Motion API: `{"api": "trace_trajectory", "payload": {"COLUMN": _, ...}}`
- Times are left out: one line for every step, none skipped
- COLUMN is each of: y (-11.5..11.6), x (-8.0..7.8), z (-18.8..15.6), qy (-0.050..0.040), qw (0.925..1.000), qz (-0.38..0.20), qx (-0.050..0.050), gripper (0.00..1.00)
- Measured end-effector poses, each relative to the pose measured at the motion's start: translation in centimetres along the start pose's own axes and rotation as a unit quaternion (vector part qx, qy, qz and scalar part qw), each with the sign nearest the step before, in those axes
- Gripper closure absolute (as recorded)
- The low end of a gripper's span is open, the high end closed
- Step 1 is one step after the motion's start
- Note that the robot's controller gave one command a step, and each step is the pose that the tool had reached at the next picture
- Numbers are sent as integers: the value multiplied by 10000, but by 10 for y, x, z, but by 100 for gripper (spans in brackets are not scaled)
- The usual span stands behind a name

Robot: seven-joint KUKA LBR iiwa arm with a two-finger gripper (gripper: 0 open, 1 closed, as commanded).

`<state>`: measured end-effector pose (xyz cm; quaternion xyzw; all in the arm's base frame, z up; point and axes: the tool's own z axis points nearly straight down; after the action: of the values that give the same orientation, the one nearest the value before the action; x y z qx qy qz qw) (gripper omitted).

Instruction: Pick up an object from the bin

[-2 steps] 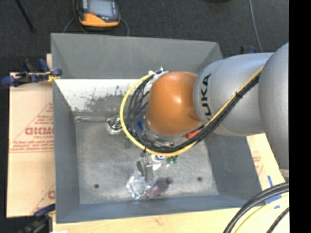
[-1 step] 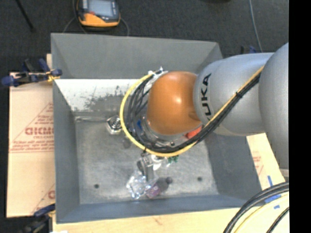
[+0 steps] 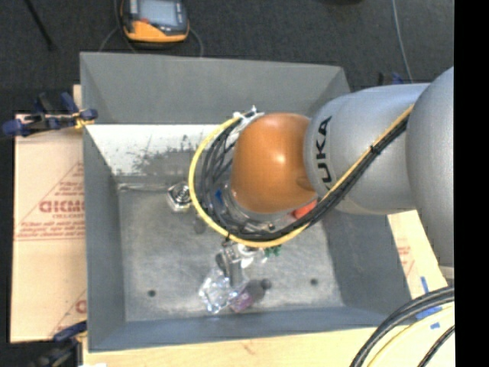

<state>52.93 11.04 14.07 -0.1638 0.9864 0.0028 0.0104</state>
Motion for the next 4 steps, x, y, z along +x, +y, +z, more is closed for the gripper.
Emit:
{"api": "trace_trajectory", "payload": {"y": -19, "x": -17, "z": -21, "qy": 75, "qw": 9491, "qz": -3149, "qx": -9, "gripper": 0}}
{"api": "trace_trajectory", "payload": {"y": -11, "x": 10, "z": 48, "qy": 111, "qw": 8751, "qz": -4838, "qx": -56, "gripper": 0}}
{"api": "trace_trajectory", "payload": {"y": -5, "x": 5, "z": 58, "qy": -25, "qw": 7790, "qz": -6270, "qx": 26, "gripper": 0}}
{"api": "trace_trajectory", "payload": {"y": -5, "x": 5, "z": 57, "qy": -26, "qw": 7799, "qz": -6259, "qx": 22, "gripper": 100}}
